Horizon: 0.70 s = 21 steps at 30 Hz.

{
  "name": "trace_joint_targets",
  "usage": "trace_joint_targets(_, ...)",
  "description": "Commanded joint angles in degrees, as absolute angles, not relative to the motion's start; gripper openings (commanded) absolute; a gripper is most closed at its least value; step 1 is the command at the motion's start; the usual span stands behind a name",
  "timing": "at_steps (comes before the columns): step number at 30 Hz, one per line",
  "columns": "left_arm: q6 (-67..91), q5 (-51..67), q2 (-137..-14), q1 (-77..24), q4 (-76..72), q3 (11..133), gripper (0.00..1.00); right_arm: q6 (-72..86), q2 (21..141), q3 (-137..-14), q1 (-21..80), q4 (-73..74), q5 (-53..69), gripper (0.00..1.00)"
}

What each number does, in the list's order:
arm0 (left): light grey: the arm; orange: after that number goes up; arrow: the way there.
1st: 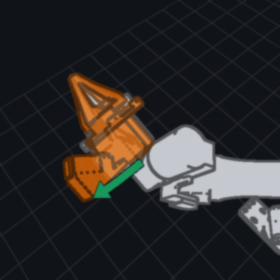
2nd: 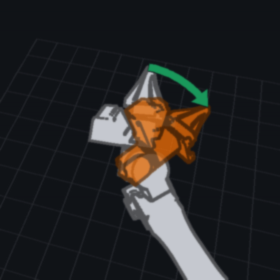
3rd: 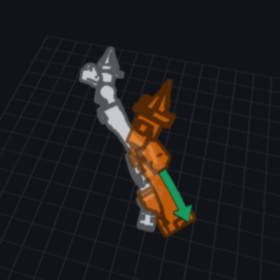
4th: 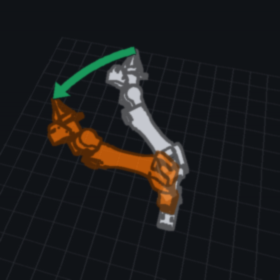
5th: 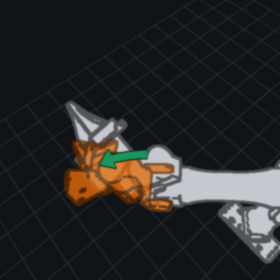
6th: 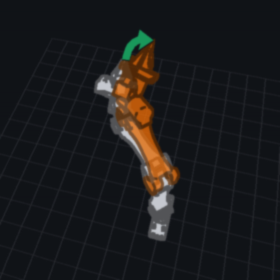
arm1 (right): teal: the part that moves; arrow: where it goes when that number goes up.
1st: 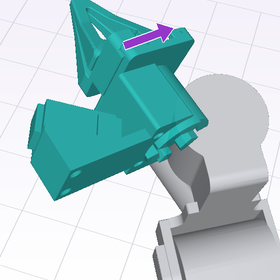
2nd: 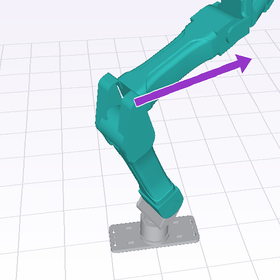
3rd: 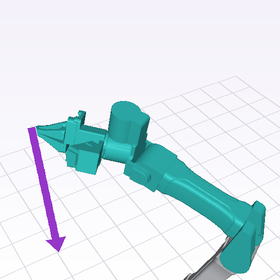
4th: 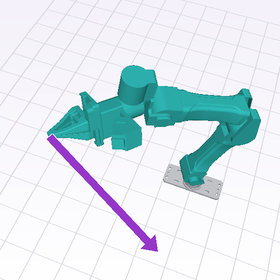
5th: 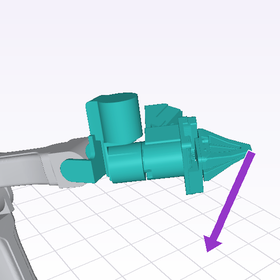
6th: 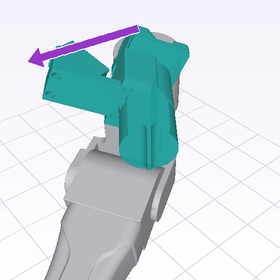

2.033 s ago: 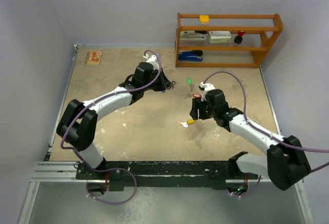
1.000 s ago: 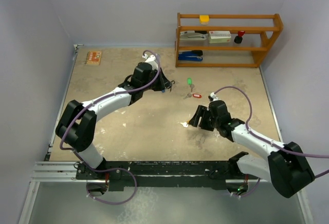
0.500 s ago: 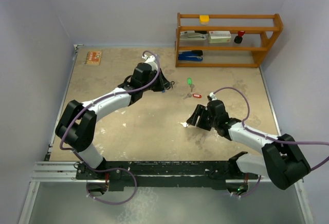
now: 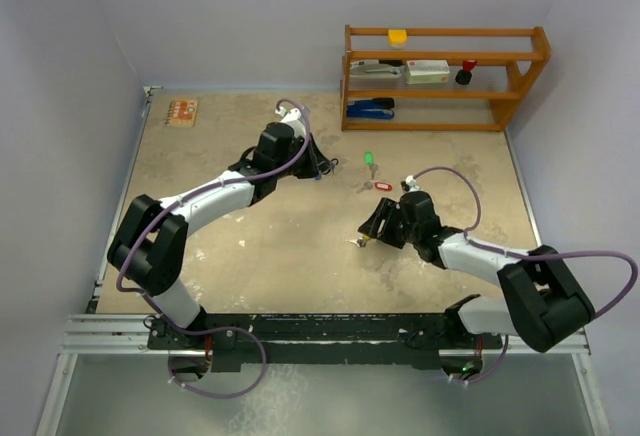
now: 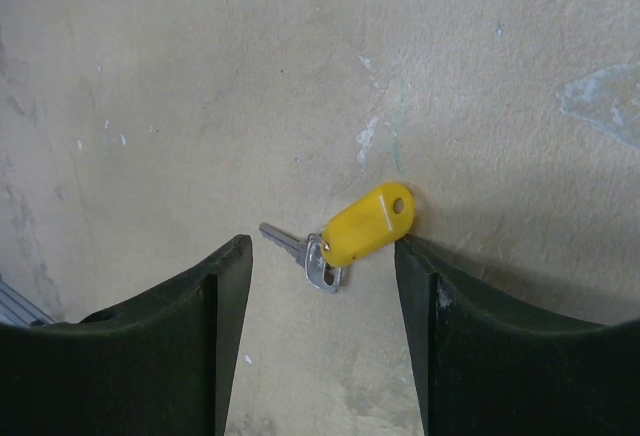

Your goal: Put the keys on the keyring

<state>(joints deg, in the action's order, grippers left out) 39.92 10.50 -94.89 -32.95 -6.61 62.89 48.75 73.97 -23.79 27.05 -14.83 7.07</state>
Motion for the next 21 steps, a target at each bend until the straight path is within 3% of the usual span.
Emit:
trace_joint_targets(1,40.1,11.7,-92.2,-32.1,-9.8,62.9,0.0,49.3,76.5,-24.9,27.2,-15.9,6.1,0.62)
trace_joint_targets(21,40.2,12.3,-93.6,-31.4,-10.2,63.1,0.0,51.3,82.2,-24.1,26.7,-23.6,6.1,0.49)
